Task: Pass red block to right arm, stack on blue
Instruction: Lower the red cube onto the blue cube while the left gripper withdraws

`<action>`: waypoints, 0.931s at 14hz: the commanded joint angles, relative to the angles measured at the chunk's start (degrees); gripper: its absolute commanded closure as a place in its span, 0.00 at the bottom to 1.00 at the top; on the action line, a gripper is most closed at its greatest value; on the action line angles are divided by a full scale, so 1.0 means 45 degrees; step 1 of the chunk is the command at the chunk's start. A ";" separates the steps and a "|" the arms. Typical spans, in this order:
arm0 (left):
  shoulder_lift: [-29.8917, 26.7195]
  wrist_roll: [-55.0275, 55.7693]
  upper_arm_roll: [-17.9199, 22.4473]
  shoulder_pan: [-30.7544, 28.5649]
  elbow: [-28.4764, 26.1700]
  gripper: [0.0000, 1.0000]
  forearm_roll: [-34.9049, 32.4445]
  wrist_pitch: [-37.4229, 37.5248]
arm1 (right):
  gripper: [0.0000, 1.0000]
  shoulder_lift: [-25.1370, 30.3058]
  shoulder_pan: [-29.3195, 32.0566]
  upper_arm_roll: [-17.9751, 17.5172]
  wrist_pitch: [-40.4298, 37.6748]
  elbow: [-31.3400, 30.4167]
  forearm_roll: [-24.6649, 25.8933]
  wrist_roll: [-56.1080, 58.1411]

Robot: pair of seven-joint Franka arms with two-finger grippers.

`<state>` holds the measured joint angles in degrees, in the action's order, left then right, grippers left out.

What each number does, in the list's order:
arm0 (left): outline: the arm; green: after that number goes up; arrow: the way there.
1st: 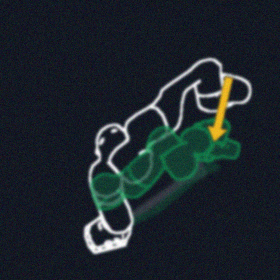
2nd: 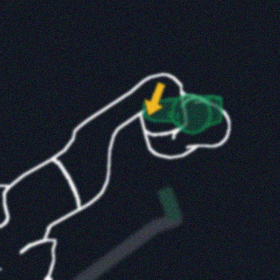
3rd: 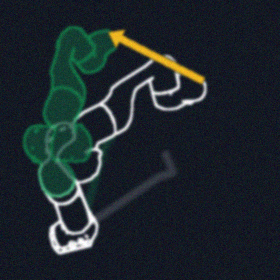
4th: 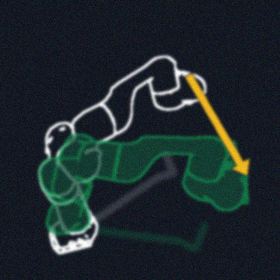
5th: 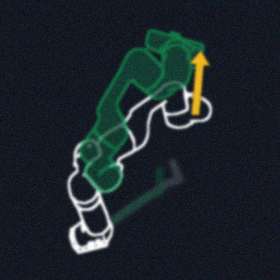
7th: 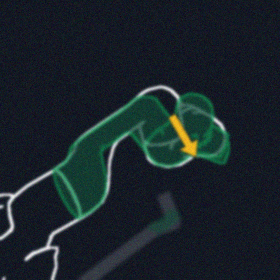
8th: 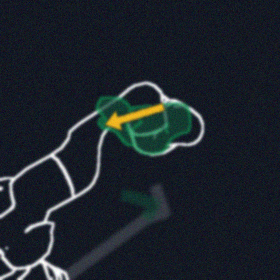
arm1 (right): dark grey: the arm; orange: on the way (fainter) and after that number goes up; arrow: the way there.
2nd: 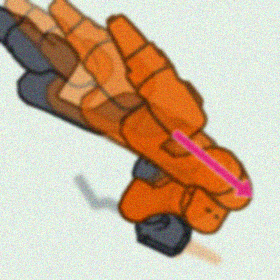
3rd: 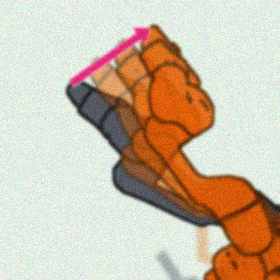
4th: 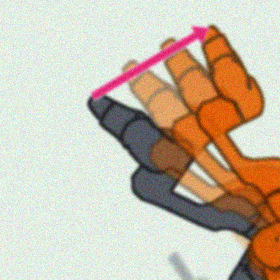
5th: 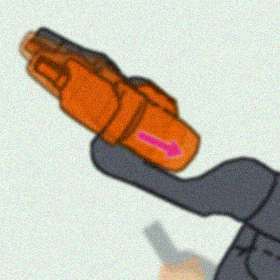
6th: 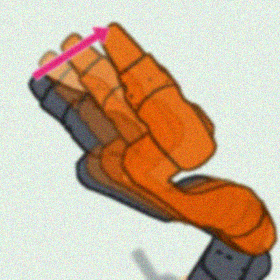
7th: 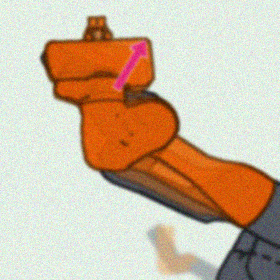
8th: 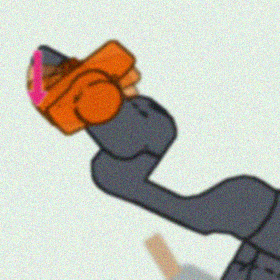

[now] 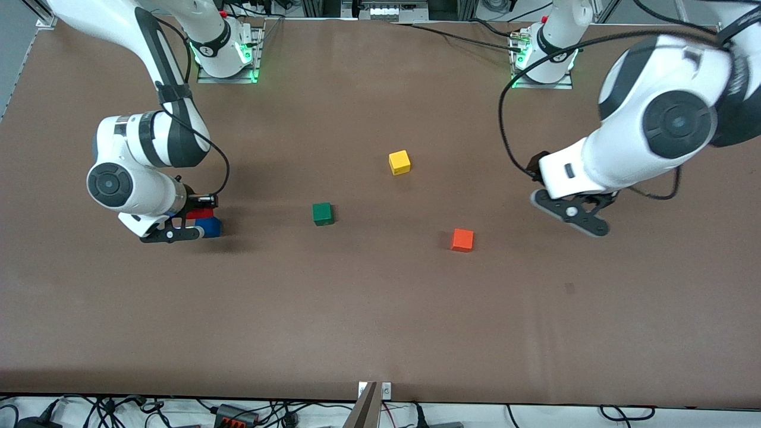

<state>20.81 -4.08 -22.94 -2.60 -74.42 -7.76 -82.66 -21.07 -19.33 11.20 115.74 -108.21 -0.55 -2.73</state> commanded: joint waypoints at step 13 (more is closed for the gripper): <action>-0.4818 0.1433 0.4414 0.0813 -0.4301 0.00 0.1841 -0.2394 | 1.00 0.0753 0.0215 0.0284 0.3493 -0.2355 0.1177 -0.0955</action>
<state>0.79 2.18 -2.00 2.23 -92.30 1.95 -94.80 -20.98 -18.62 12.86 127.03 -113.65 3.51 -4.71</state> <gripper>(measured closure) 0.000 0.441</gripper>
